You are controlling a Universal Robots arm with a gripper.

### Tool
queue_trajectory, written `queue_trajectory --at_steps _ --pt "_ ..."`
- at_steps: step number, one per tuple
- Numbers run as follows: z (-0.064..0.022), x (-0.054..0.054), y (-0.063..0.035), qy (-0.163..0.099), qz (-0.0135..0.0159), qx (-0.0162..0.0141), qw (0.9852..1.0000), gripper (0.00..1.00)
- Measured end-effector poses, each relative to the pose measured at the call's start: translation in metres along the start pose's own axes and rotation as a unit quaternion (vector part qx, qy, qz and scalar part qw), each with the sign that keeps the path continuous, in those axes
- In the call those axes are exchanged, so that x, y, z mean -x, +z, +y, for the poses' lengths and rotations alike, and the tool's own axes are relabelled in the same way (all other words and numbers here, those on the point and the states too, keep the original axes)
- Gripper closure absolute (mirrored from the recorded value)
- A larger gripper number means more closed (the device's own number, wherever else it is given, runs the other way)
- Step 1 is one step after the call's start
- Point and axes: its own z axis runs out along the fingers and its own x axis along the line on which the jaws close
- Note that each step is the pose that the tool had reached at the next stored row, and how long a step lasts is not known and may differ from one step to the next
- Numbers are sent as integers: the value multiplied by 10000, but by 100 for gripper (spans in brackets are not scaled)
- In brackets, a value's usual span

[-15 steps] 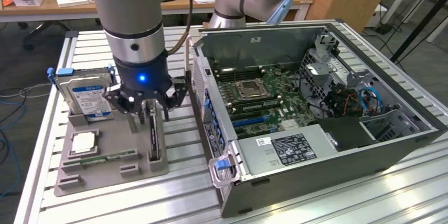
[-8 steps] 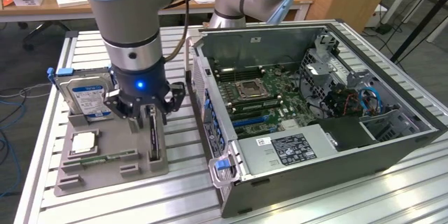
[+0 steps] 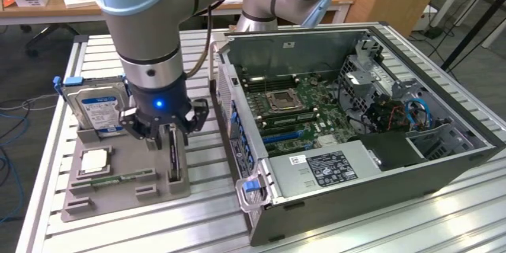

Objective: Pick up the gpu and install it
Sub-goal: 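Pick up the gpu and move the gpu toward the slot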

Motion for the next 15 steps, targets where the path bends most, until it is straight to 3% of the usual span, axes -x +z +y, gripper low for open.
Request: queue_trajectory --at_steps 4,8,11,12,15 --pt "-2 20 70 -12 1 0 10000 47" --pt "-2 19 72 -11 1 -1 10000 47" --pt "0 19 81 -12 -4 1 10000 55" --pt "2 12 89 -13 -9 4 10000 61" --pt "10 -14 106 -11 -13 34 10000 61"
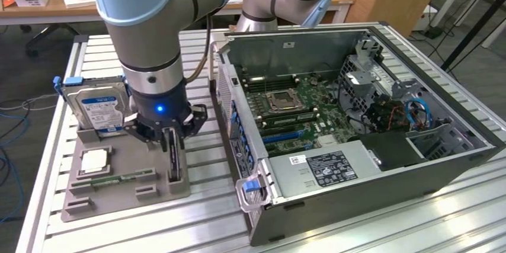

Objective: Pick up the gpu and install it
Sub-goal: 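Pick up the gpu and move the gpu toward the slot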

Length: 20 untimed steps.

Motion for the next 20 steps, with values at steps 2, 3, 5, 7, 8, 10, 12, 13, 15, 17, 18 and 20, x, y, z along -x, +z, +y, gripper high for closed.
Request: queue_trajectory --at_steps 2,3,5,7,8,10,12,13,15,17,18,20 --pt "0 -2 9 -1 0 11 10000 61" --pt "-1 -3 11 -1 0 11 10000 61" --pt "0 -1 16 0 0 11 10000 63" --pt "0 1 18 1 0 11 10000 70" --pt "0 0 19 1 2 10 10000 70" --pt "0 1 22 0 1 10 10000 71" --pt "0 2 24 0 1 10 10000 74" --pt "0 2 24 0 0 11 10000 74" --pt "0 2 25 0 0 11 10000 74" --pt "0 2 25 0 0 11 10000 74" --pt "0 2 25 0 0 11 10000 74" --pt "0 2 25 0 0 11 10000 74"
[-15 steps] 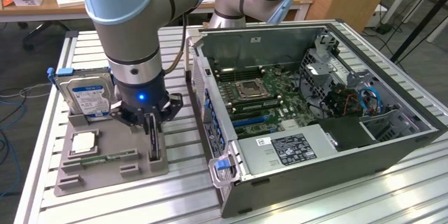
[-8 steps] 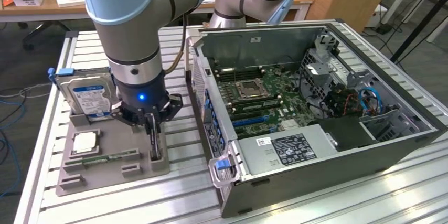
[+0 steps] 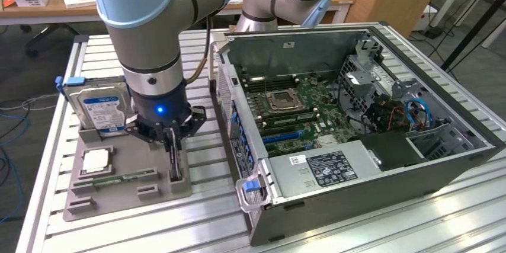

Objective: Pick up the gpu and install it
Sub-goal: 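Pick up the gpu and move the gpu toward the slot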

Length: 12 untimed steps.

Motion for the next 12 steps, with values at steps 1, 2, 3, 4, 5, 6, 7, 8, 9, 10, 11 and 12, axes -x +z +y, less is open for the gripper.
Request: queue_trajectory --at_steps 1,2,3,4,5,6,7,8,9,10,11,12 --pt "0 0 0 0 0 0 10000 74" --pt "0 0 0 0 0 0 10000 74" --pt "0 0 0 0 0 0 10000 74" --pt "0 0 0 0 0 0 10000 74" --pt "0 0 0 0 0 0 10000 74" --pt "0 0 0 0 0 0 10000 74" --pt "0 0 -4 0 -1 1 10000 74" --pt "3 2 -40 0 -5 5 10000 74" --pt "6 3 -87 0 -3 4 10000 74" --pt "8 3 -136 0 0 0 10000 74" --pt "11 4 -181 0 -1 2 10000 74" --pt "14 5 -229 0 -1 1 10000 74"
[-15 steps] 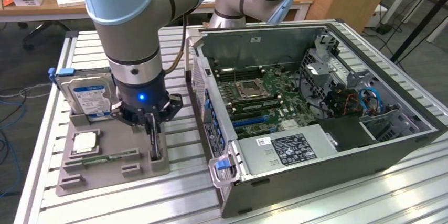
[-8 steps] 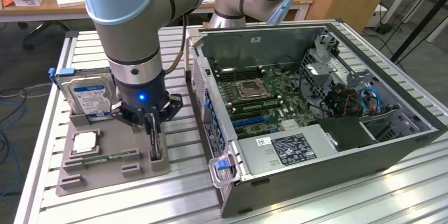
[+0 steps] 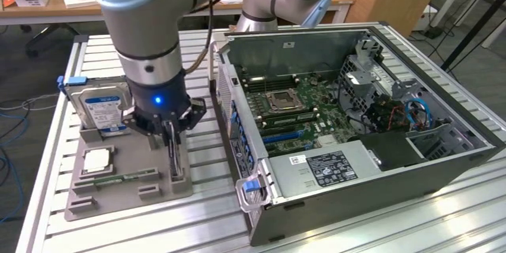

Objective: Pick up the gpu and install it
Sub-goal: 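Pick up the gpu and move the gpu toward the slot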

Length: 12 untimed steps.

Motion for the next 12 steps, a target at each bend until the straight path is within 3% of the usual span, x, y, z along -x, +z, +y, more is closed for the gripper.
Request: queue_trajectory --at_steps 12 --pt "33 14 -544 0 1 0 10000 74"
